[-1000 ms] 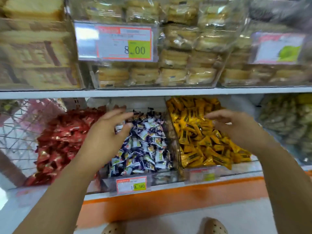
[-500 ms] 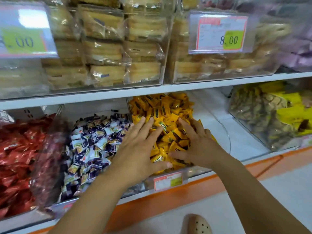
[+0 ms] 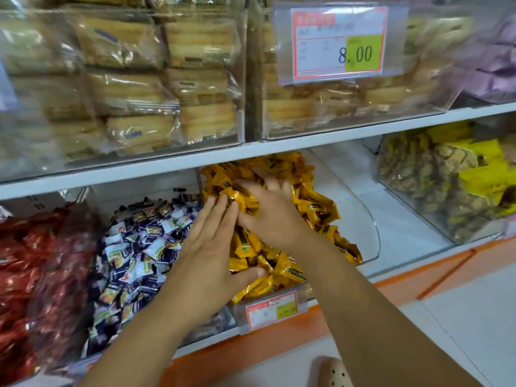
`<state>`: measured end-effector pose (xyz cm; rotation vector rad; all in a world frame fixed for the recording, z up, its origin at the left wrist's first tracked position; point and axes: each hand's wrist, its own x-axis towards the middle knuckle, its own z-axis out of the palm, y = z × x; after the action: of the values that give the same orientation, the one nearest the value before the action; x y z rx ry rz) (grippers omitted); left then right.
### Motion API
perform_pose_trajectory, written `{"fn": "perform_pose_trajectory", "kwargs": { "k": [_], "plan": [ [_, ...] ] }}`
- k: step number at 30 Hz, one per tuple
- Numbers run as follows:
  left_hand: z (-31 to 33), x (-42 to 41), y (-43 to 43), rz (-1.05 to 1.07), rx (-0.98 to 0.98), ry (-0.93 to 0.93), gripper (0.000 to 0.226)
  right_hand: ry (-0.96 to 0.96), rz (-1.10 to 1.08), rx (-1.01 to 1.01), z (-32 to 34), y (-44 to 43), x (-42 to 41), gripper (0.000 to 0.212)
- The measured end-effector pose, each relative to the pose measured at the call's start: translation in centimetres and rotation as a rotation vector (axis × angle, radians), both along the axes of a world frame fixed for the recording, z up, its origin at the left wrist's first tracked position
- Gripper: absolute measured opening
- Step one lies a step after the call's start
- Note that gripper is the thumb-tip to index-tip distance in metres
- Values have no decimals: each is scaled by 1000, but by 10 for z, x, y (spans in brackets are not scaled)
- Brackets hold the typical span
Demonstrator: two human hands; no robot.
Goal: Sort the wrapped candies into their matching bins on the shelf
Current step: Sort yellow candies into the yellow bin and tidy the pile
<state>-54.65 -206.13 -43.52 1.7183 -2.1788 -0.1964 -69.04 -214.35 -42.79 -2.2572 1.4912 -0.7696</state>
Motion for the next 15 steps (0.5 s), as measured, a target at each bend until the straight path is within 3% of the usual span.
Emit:
{"fn": "perform_pose_trajectory", "kwargs": {
  "k": [2,5,11,15],
  "plan": [
    [0,2,0,16,19,24,108,-66,105,207,15,1,-16,51],
    [1,4,0,26,37,16,106,-125,145,345,40,10,-51,38],
    [12,-9,-1,5,-40,-105,95,-352,-162,329,53,22,-113,29],
    [19,-48,-12,-160,-87,-323,80,-366,-184,491,43,26,-117,38]
  ]
}}
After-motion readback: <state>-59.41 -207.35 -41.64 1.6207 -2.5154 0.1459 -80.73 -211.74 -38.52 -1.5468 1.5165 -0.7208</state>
